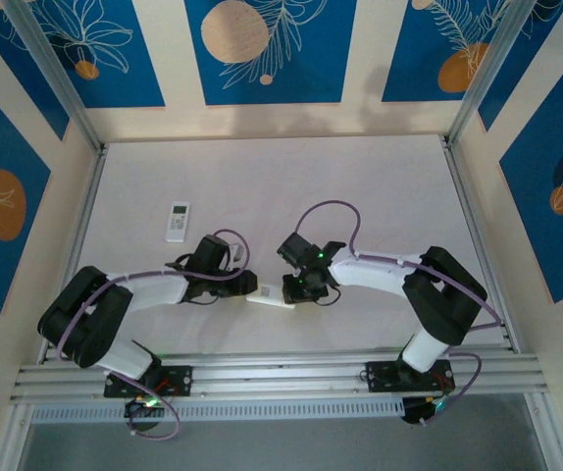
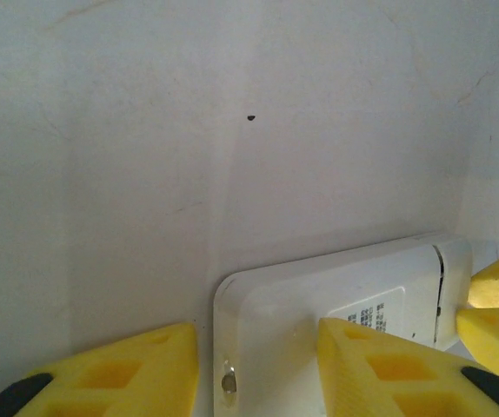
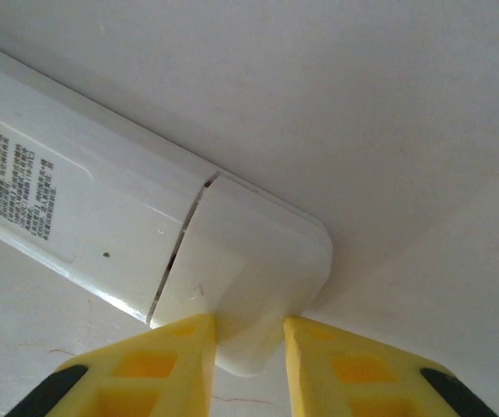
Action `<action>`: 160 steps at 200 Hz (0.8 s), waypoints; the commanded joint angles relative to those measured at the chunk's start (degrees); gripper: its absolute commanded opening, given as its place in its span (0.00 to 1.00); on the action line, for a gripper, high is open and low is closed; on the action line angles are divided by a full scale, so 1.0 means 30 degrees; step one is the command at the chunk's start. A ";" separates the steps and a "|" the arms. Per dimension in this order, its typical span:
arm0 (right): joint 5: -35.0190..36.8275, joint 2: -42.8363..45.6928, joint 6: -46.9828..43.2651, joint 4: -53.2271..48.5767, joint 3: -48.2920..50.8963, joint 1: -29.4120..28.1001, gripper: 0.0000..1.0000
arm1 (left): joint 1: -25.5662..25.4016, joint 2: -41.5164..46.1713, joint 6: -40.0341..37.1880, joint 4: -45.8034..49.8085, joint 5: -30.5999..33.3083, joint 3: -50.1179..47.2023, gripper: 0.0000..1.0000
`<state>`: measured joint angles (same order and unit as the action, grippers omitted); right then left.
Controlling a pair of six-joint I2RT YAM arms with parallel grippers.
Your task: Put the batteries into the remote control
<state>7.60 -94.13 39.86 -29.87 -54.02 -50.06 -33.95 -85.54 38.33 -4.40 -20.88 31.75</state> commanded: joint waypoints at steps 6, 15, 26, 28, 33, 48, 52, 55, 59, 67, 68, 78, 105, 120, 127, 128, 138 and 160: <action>0.0380 -0.1562 0.0959 -0.0061 -0.0184 -0.0638 0.25 | -0.0751 -0.1634 -0.0705 -0.0509 -0.1631 0.0327 0.39; 0.0398 -0.1943 0.1400 -0.0039 -0.0257 -0.0841 0.24 | -0.0898 -0.1913 -0.0759 -0.0507 -0.1689 0.0404 0.37; 0.0320 -0.2434 0.1978 0.0140 -0.0291 -0.1058 0.24 | -0.1113 -0.2220 -0.0841 -0.0601 -0.1767 0.0484 0.36; 0.0312 -0.2543 0.2103 0.0156 -0.0279 -0.1101 0.24 | -0.1165 -0.2279 -0.0849 -0.0609 -0.1754 0.0490 0.36; 0.0217 -0.2762 0.2399 0.0310 -0.0279 -0.1148 0.24 | -0.1292 -0.2396 -0.0851 -0.0701 -0.1747 0.0547 0.36; 0.0036 -0.3312 0.2973 0.0824 -0.0438 -0.1273 0.24 | -0.1589 -0.2697 -0.0728 -0.0994 -0.1674 0.0645 0.34; -0.0002 -0.3473 0.3042 0.0894 -0.0622 -0.1299 0.23 | -0.1689 -0.2739 -0.0710 -0.1099 -0.1653 0.0677 0.34; -0.0033 -0.3548 0.3060 0.0931 -0.0765 -0.1322 0.23 | -0.1755 -0.2794 -0.0691 -0.1197 -0.1626 0.0709 0.33; -0.0037 -0.3675 0.3095 0.0974 -0.0965 -0.1322 0.23 | -0.1824 -0.2855 -0.0649 -0.1291 -0.1579 0.0756 0.33; -0.0071 -0.3861 0.3142 0.1034 -0.1541 -0.1394 0.23 | -0.1967 -0.2960 -0.0545 -0.1492 -0.1502 0.0887 0.32; -0.0085 -0.3880 0.3161 0.1056 -0.1611 -0.1406 0.23 | -0.1975 -0.2971 -0.0537 -0.1492 -0.1489 0.0909 0.32; -0.0276 -0.4033 0.3248 0.1396 -0.2337 -0.1555 0.23 | -0.2228 -0.3225 -0.0420 -0.1690 -0.1447 0.1174 0.32; -0.0247 -0.3718 0.3203 0.0981 -0.4550 -0.1882 0.23 | -0.2870 -0.3683 -0.0412 -0.1678 -0.1249 0.1981 0.32; 0.0317 -0.3334 0.2640 0.0824 -0.5084 -0.1890 0.23 | -0.3004 -0.3801 -0.0412 -0.1845 -0.0996 0.1973 0.32; 0.0543 -0.3237 0.2299 0.1181 -0.5011 -0.1820 0.24 | -0.3039 -0.3881 -0.0439 -0.1993 -0.0912 0.1903 0.32; 0.0559 -0.3216 0.2285 0.1218 -0.4972 -0.1824 0.24 | -0.3038 -0.3886 -0.0426 -0.2020 -0.0886 0.1900 0.32; 0.0752 -0.3187 0.1877 0.2276 -0.4550 -0.1784 0.23 | -0.3041 -0.4089 -0.0460 -0.2238 -0.0875 0.1811 0.32; 0.1104 -0.3029 0.0616 0.4639 -0.3368 -0.1616 0.24 | -0.3090 -0.4342 -0.0643 -0.2348 -0.0846 0.1598 0.32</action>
<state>12.19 -102.24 46.11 -34.74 -65.82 -54.22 -36.40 -89.71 37.08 0.91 -18.48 37.12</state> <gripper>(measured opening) 0.235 0.319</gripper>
